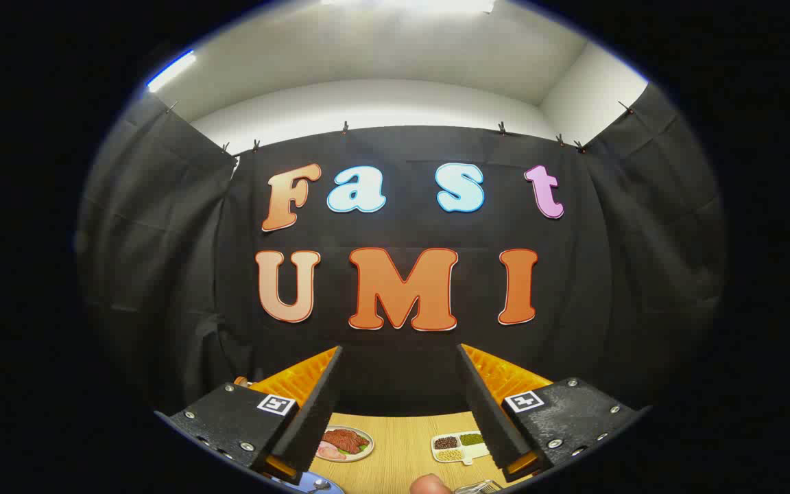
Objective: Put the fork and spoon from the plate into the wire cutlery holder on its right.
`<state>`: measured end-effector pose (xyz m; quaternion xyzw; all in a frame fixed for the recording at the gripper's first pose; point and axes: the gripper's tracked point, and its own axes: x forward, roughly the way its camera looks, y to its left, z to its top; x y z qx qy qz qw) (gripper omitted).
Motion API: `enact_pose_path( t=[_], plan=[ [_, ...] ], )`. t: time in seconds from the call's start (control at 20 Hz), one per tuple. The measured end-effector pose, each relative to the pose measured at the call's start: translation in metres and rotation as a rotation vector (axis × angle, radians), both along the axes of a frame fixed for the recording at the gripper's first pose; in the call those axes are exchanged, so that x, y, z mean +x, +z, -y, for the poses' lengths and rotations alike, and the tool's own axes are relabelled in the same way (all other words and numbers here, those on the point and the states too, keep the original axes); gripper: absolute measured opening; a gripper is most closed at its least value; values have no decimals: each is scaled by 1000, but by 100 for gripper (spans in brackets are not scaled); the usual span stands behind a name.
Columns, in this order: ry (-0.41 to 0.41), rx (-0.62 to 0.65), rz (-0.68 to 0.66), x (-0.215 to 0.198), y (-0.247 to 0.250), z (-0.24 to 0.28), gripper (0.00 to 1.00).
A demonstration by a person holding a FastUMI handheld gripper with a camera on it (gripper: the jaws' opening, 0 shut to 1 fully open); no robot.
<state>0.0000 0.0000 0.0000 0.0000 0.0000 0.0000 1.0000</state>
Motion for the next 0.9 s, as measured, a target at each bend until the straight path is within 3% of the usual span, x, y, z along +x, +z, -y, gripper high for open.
enact_pose_path(
  t=[0.9],
  plan=[
    [13, 3, -58, 1, -22, -13, 95]
  ],
)
